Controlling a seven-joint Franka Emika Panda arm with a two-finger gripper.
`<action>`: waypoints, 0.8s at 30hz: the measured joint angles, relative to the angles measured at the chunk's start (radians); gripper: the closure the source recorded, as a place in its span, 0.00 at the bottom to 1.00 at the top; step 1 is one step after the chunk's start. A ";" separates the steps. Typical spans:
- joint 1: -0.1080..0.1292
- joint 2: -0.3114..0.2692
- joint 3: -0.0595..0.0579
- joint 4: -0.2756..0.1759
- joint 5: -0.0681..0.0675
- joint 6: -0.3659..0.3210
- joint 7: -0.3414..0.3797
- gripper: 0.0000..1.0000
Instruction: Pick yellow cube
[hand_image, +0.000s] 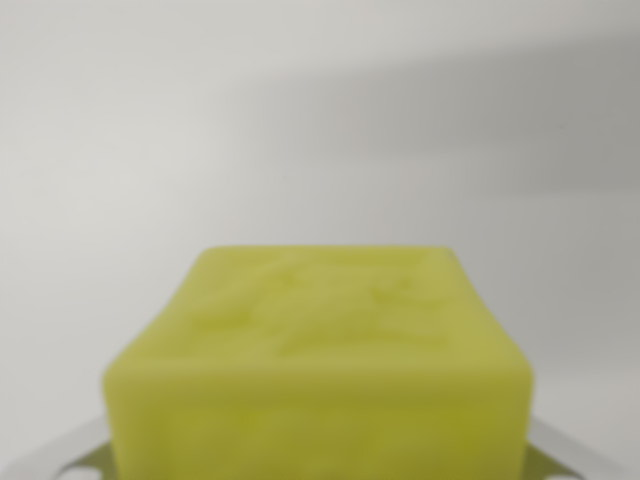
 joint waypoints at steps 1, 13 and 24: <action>0.000 -0.003 0.000 0.001 0.000 -0.004 0.000 1.00; 0.000 -0.035 0.000 0.011 0.001 -0.046 -0.001 1.00; 0.000 -0.063 0.000 0.023 0.002 -0.086 -0.001 1.00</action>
